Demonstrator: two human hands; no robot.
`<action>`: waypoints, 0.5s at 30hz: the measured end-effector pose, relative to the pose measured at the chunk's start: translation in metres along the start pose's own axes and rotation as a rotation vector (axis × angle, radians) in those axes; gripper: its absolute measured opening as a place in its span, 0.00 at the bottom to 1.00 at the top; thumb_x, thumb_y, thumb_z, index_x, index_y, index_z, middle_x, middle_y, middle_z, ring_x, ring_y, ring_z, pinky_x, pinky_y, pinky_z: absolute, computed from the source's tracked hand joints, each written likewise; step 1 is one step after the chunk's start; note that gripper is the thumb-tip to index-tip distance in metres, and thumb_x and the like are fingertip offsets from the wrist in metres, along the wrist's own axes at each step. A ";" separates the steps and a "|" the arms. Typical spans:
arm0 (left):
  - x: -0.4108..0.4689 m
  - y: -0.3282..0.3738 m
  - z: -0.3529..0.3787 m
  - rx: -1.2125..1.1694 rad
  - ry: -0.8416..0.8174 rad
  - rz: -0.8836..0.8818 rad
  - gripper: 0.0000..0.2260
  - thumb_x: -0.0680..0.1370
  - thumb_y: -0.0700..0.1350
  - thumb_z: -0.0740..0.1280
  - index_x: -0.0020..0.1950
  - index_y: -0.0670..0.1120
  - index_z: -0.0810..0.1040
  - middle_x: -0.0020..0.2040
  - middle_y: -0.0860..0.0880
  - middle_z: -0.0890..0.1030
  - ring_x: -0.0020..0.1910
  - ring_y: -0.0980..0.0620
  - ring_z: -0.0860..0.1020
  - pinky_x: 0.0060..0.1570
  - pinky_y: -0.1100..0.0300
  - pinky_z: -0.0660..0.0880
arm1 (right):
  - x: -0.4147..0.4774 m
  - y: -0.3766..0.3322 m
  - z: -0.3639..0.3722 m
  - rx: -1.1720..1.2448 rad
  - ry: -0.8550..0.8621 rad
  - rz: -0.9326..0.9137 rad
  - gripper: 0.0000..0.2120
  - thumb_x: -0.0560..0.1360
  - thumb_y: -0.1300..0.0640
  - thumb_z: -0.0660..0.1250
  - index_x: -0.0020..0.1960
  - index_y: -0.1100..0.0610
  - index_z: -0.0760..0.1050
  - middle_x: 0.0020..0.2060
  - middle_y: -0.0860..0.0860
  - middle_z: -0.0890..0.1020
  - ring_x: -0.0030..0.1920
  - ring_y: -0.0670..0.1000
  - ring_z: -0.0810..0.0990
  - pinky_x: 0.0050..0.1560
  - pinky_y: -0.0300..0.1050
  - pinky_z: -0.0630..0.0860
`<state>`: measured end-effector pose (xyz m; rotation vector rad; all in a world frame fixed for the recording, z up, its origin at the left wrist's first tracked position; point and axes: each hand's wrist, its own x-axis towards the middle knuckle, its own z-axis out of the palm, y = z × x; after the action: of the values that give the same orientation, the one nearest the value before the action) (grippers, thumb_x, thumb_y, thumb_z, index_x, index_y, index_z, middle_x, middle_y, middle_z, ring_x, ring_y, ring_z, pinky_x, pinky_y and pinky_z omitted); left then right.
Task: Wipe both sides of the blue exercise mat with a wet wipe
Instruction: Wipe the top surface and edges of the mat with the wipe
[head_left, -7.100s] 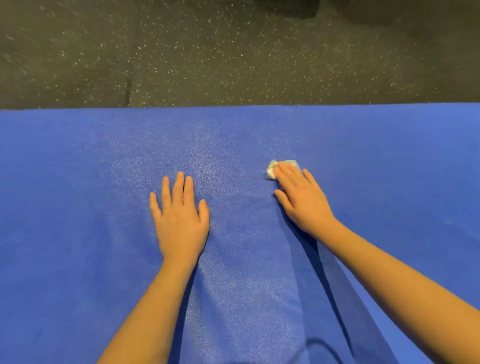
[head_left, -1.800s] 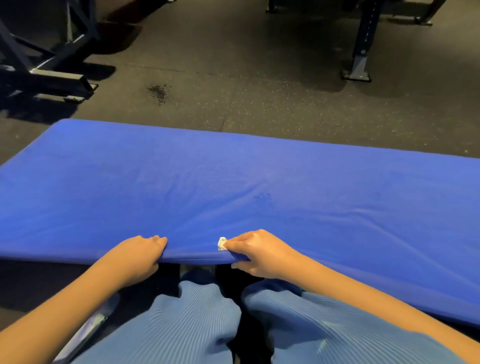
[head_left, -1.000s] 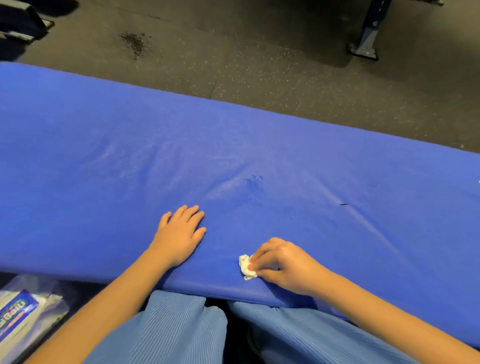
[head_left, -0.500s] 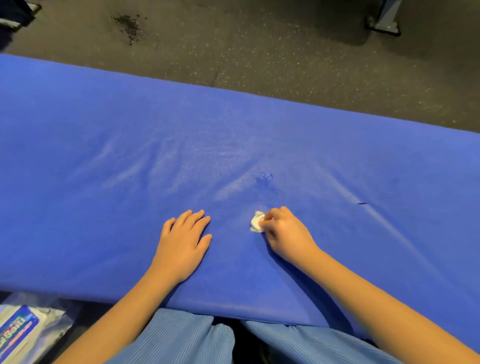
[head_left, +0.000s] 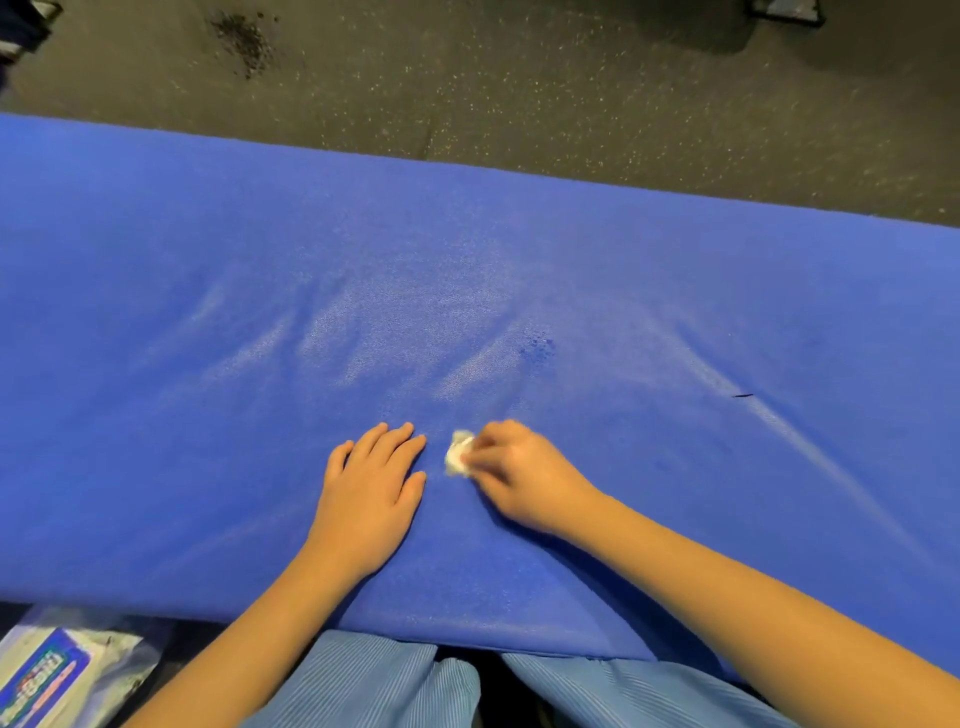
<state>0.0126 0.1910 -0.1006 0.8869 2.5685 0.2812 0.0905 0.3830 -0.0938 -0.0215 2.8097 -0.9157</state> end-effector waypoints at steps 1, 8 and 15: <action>0.001 -0.001 0.000 0.003 0.002 0.001 0.36 0.73 0.63 0.38 0.74 0.52 0.67 0.76 0.55 0.64 0.76 0.51 0.58 0.73 0.52 0.51 | -0.005 -0.003 0.000 0.004 -0.066 -0.089 0.10 0.76 0.59 0.62 0.46 0.61 0.81 0.44 0.56 0.78 0.44 0.57 0.75 0.41 0.48 0.72; 0.003 0.001 -0.005 0.022 -0.004 0.005 0.37 0.71 0.63 0.38 0.73 0.51 0.70 0.74 0.55 0.67 0.75 0.51 0.61 0.71 0.53 0.53 | 0.009 0.042 -0.010 -0.104 0.334 0.340 0.08 0.68 0.69 0.66 0.30 0.63 0.76 0.31 0.56 0.73 0.35 0.60 0.74 0.30 0.44 0.61; 0.030 -0.001 -0.006 0.068 -0.075 0.045 0.41 0.69 0.64 0.34 0.78 0.52 0.60 0.78 0.55 0.57 0.78 0.51 0.52 0.74 0.51 0.47 | -0.018 0.048 -0.028 -0.050 0.102 0.245 0.08 0.74 0.63 0.64 0.43 0.62 0.81 0.41 0.57 0.76 0.42 0.58 0.76 0.38 0.47 0.72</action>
<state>-0.0117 0.2083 -0.1050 0.9622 2.5048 0.1710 0.1052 0.4395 -0.0966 0.3636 2.8424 -0.8101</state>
